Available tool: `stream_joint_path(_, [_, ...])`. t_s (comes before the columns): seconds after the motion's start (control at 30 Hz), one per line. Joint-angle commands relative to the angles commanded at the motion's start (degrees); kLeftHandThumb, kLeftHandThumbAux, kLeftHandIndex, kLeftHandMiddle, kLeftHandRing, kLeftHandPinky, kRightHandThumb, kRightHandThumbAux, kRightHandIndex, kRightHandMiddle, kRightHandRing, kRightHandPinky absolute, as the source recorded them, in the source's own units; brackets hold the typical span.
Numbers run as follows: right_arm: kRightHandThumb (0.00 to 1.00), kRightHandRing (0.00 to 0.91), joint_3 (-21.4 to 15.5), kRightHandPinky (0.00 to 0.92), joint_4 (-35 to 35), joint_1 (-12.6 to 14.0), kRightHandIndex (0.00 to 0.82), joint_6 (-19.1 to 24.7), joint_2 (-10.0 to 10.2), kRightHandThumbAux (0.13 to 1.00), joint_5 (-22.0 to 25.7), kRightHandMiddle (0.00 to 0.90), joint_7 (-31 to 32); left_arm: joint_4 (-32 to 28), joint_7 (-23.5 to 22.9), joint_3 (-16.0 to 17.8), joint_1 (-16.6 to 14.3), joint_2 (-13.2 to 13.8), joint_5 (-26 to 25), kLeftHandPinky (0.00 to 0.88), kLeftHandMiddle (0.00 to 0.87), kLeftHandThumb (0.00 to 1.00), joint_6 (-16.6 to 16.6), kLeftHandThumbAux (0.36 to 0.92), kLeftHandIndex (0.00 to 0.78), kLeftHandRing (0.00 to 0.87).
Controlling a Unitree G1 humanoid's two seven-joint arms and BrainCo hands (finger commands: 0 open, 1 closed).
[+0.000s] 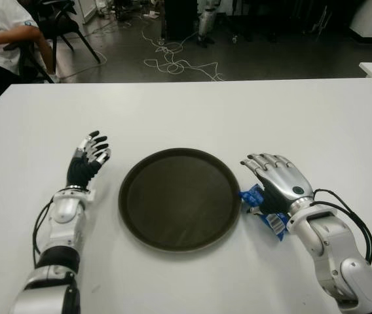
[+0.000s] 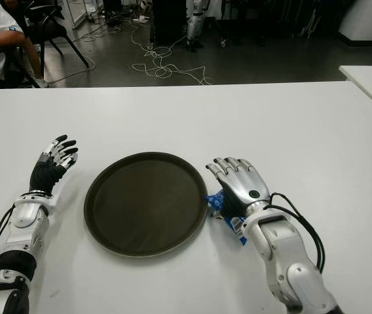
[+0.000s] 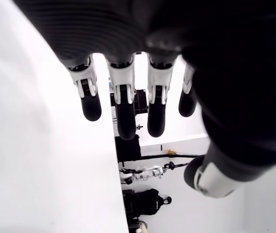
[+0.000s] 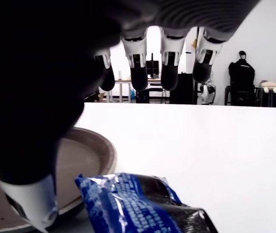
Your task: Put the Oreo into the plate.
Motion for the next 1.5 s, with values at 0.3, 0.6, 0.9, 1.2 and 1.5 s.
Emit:
stream_joint_path(0.3, [0.000, 0.077, 0.4, 0.072, 0.7, -0.4, 0.028, 1.4, 0.8, 0.757, -0.2, 0.090, 1.1, -0.1, 0.1, 0.1, 0.0, 0.2, 0.3, 0.138, 0.200, 0.114, 0.5, 0.718, 0.130, 0.172])
stream_joint_path(0.6, [0.000, 0.078, 1.1, 0.069, 2.8, -0.7, 0.047, 2.3, 0.2, 0.789, -0.6, 0.095, 2.9, -0.5, 0.4, 0.3, 0.2, 0.2, 0.4, 0.146, 0.200, 0.109, 0.7, 0.701, 0.127, 0.181])
stream_joint_path(0.9, [0.000, 0.080, 1.6, 0.071, 4.1, -0.9, 0.056, 3.7, 0.1, 0.796, -1.0, 0.093, 3.8, -1.6, 0.4, 0.2, 0.6, 0.4, 0.6, 0.124, 0.194, 0.093, 0.8, 0.700, 0.121, 0.174])
stream_joint_path(1.2, [0.000, 0.079, 1.9, 0.065, 4.5, -0.6, 0.064, 4.7, 0.1, 0.823, -1.3, 0.092, 4.6, -1.8, 0.3, 0.3, 0.6, 0.5, 0.5, 0.140, 0.207, 0.113, 1.2, 0.711, 0.134, 0.182])
stream_joint_path(1.5, [0.000, 0.081, 2.2, 0.066, 6.1, -0.6, 0.068, 5.1, 0.3, 0.824, -0.7, 0.090, 4.4, -1.7, 0.3, 0.3, 0.5, 0.5, 0.4, 0.140, 0.210, 0.117, 1.7, 0.722, 0.134, 0.179])
